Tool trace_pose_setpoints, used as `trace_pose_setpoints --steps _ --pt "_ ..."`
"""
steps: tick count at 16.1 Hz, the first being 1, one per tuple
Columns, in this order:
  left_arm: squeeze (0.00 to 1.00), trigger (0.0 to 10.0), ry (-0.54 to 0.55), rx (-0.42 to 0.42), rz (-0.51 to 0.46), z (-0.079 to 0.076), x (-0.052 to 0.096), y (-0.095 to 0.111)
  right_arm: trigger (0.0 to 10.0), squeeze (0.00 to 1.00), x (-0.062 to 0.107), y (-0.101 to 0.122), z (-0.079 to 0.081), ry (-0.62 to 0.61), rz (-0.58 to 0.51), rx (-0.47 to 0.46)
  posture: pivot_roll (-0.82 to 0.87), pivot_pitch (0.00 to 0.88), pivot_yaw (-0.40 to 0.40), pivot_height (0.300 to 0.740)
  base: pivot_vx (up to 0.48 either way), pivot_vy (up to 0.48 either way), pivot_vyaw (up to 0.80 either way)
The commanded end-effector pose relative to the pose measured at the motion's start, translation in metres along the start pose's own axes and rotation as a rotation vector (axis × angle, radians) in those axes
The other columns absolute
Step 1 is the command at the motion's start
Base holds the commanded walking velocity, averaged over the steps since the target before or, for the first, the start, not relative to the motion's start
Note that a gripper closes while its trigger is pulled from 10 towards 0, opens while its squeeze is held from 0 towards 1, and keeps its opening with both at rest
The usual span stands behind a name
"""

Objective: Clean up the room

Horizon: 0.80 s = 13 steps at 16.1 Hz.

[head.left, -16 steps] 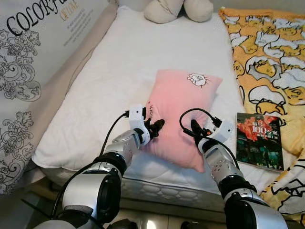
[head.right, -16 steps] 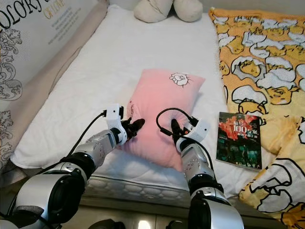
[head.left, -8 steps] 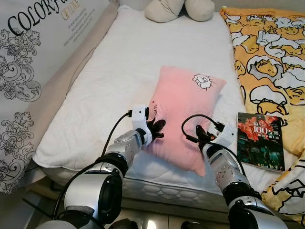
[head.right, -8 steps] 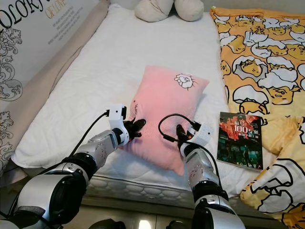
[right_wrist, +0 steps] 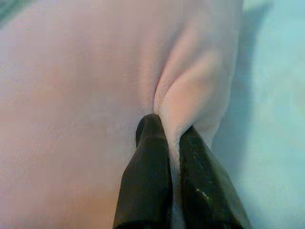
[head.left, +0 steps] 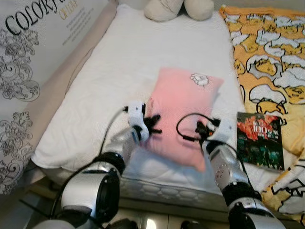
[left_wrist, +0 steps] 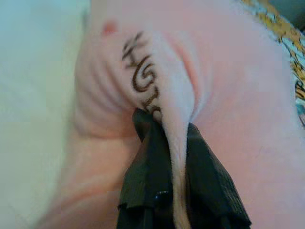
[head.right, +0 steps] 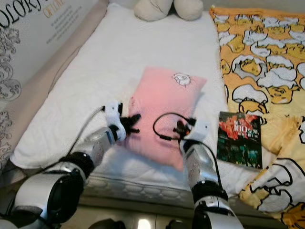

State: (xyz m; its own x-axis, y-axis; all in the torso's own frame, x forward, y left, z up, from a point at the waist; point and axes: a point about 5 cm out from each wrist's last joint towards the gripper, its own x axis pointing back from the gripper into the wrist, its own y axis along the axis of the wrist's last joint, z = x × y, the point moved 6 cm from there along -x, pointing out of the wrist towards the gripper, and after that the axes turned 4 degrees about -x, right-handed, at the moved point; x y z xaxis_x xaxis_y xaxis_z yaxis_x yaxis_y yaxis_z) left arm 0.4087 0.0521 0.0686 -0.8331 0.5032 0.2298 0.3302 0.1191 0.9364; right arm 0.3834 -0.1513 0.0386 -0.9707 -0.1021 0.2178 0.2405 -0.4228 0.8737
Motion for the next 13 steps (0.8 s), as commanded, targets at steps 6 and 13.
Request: trace_pose_setpoints --steps 6,13 --pt "0.0 0.0 0.026 -0.26 -0.314 0.003 0.005 0.092 0.0 0.0 -0.001 0.062 0.014 0.033 -0.206 0.107 -0.05 0.0 0.054 0.74 0.0 0.0 0.0" --pt "0.0 0.0 0.084 -0.273 -0.388 0.012 0.015 0.108 0.0 0.0 -0.002 0.116 0.033 0.072 -0.337 0.124 -0.04 0.0 0.041 0.74 0.0 0.0 0.0"
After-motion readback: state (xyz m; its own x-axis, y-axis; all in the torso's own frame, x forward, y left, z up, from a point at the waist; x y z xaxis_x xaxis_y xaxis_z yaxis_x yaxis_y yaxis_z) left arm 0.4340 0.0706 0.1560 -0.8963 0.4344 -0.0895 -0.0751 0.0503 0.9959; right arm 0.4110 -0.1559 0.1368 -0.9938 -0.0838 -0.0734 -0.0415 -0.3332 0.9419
